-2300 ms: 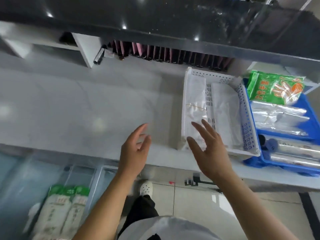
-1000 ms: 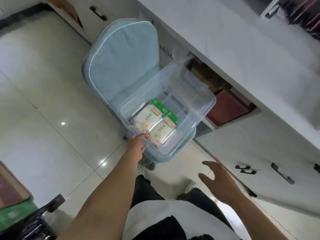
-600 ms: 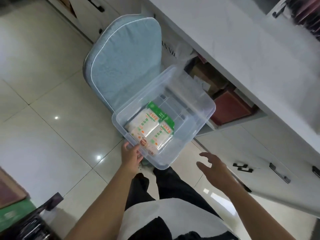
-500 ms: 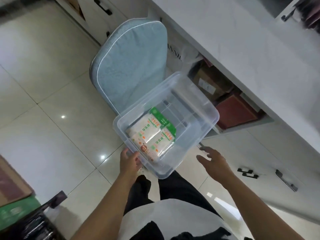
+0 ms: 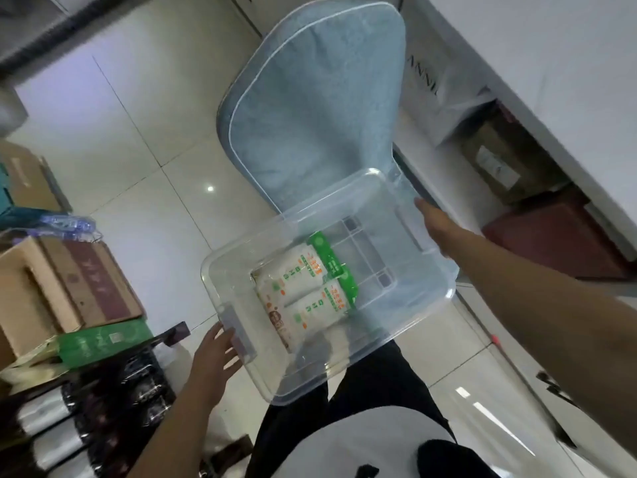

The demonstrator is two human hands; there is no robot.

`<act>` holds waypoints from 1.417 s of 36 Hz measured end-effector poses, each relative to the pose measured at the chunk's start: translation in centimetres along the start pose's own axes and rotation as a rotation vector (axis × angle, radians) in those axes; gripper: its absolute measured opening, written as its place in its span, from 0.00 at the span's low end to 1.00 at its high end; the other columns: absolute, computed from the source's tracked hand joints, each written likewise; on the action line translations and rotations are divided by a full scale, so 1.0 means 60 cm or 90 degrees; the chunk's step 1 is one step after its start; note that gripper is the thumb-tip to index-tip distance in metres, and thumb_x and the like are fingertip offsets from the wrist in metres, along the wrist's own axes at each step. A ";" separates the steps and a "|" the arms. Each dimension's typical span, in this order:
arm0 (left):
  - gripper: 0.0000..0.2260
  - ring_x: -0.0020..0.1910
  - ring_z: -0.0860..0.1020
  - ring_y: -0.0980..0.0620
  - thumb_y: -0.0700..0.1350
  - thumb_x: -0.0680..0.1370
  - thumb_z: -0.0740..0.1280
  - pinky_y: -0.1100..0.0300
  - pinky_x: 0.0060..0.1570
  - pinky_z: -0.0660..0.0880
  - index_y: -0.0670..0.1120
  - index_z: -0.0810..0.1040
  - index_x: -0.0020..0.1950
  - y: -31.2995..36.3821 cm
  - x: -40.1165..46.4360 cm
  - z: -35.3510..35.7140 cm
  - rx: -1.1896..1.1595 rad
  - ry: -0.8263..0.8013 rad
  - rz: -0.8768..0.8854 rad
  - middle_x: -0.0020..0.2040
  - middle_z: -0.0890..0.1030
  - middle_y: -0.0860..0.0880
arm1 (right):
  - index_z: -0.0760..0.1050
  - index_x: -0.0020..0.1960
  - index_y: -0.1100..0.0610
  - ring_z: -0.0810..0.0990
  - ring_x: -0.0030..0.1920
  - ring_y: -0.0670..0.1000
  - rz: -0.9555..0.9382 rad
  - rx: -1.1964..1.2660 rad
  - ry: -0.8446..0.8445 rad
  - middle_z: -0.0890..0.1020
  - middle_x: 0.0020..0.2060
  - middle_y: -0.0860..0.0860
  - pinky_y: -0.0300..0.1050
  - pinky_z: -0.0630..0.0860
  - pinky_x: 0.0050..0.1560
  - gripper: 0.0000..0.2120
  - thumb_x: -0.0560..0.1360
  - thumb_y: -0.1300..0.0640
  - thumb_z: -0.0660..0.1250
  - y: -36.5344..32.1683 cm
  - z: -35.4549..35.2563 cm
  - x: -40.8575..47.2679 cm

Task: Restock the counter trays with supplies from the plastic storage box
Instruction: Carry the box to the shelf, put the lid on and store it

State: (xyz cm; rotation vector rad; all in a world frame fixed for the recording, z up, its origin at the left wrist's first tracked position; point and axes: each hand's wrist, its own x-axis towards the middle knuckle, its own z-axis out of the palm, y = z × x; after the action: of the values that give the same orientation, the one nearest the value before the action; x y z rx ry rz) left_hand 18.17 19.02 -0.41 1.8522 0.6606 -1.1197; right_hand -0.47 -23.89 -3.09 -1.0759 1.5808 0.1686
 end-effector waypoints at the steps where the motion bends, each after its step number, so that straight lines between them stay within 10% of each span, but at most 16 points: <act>1: 0.16 0.48 0.84 0.47 0.50 0.81 0.66 0.53 0.40 0.81 0.52 0.77 0.68 -0.001 -0.001 0.000 -0.002 0.006 -0.002 0.48 0.87 0.50 | 0.59 0.78 0.55 0.66 0.72 0.60 0.005 -0.001 -0.035 0.66 0.74 0.56 0.58 0.60 0.72 0.38 0.77 0.32 0.56 -0.004 0.004 0.009; 5: 0.13 0.48 0.84 0.47 0.50 0.80 0.67 0.52 0.41 0.80 0.52 0.78 0.64 0.000 -0.005 0.001 -0.013 0.008 -0.003 0.51 0.86 0.48 | 0.66 0.73 0.59 0.69 0.53 0.55 -0.003 -0.013 -0.080 0.68 0.56 0.54 0.52 0.65 0.55 0.36 0.76 0.33 0.58 -0.008 0.015 0.022; 13: 0.11 0.49 0.80 0.47 0.50 0.79 0.68 0.52 0.43 0.77 0.52 0.77 0.61 0.019 -0.019 -0.031 0.038 -0.012 -0.008 0.55 0.81 0.46 | 0.73 0.65 0.58 0.75 0.60 0.60 0.028 -0.011 -0.055 0.75 0.59 0.56 0.58 0.68 0.63 0.35 0.75 0.30 0.57 0.084 -0.029 -0.053; 19: 0.12 0.48 0.78 0.45 0.54 0.76 0.68 0.52 0.42 0.76 0.52 0.76 0.58 0.054 0.001 -0.052 0.143 -0.104 0.001 0.53 0.79 0.44 | 0.78 0.47 0.55 0.77 0.45 0.56 0.019 0.095 0.011 0.78 0.49 0.58 0.48 0.73 0.45 0.23 0.74 0.34 0.63 0.213 -0.068 -0.166; 33: 0.21 0.49 0.79 0.43 0.62 0.75 0.68 0.51 0.44 0.75 0.51 0.75 0.61 0.088 -0.013 0.099 0.538 -0.349 0.130 0.52 0.80 0.43 | 0.80 0.48 0.58 0.78 0.42 0.56 0.105 0.457 0.157 0.78 0.41 0.55 0.47 0.78 0.37 0.28 0.73 0.33 0.62 0.572 -0.087 -0.539; 42: 0.15 0.52 0.79 0.42 0.60 0.74 0.69 0.44 0.60 0.76 0.52 0.79 0.53 -0.039 -0.224 0.335 0.785 -0.498 0.233 0.52 0.81 0.43 | 0.79 0.44 0.58 0.74 0.37 0.55 0.152 0.728 0.300 0.74 0.38 0.54 0.49 0.75 0.43 0.24 0.74 0.36 0.63 0.837 -0.106 -0.753; 51: 0.20 0.51 0.78 0.43 0.61 0.77 0.66 0.51 0.47 0.76 0.48 0.78 0.61 -0.298 -0.476 0.536 1.022 -0.551 0.347 0.54 0.79 0.45 | 0.80 0.51 0.60 0.78 0.44 0.59 0.159 0.968 0.443 0.78 0.43 0.57 0.52 0.78 0.48 0.28 0.71 0.35 0.65 1.104 -0.082 -0.866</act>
State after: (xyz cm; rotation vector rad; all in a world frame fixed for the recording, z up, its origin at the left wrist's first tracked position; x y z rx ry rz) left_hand -22.87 -0.23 10.29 2.0175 -1.5839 -2.0143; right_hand -54.58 38.52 13.73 0.3274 1.7693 -1.1844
